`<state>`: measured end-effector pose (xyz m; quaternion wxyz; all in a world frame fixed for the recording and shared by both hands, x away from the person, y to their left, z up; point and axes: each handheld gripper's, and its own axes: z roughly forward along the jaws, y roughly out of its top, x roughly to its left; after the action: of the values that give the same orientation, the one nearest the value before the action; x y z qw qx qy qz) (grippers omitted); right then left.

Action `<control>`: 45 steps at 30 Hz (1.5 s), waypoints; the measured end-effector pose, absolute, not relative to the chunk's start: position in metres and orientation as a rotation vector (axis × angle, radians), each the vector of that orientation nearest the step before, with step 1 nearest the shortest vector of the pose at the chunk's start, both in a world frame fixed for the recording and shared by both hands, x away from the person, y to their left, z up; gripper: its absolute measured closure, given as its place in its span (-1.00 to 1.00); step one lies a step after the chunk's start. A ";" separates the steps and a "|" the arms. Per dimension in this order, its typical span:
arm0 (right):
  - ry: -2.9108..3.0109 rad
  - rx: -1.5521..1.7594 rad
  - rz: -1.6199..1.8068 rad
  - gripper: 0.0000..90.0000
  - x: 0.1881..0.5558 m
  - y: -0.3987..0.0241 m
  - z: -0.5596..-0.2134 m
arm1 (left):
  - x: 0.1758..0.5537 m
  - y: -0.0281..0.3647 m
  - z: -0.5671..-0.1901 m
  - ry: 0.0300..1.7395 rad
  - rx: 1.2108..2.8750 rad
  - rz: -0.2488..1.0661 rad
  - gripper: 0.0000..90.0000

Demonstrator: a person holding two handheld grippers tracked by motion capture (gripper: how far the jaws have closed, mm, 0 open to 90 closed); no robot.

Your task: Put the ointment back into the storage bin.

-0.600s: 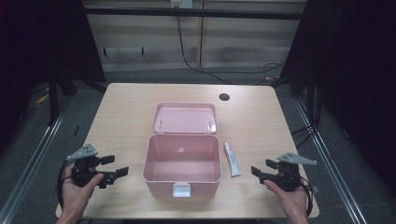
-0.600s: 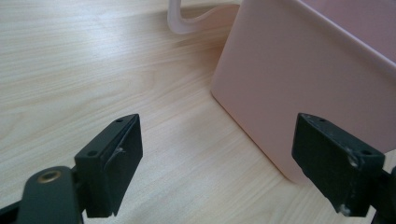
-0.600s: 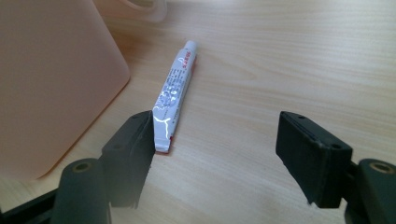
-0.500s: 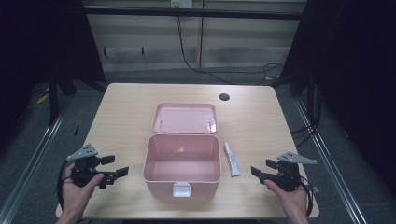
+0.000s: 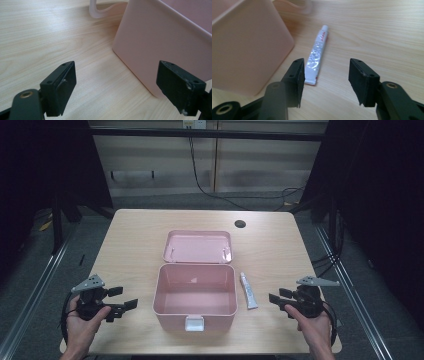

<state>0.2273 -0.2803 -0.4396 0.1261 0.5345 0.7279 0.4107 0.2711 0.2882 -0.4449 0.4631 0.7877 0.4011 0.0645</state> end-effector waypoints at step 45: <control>2.525 1.805 0.853 0.30 0.322 -0.232 -0.445 | 0.272 0.289 -0.445 0.989 1.937 0.159 -0.63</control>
<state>0.3219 -0.2321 -0.4447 -0.0386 0.5602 0.7839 0.2649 0.2720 0.2895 -0.4452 0.4623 0.7877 0.4021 0.0647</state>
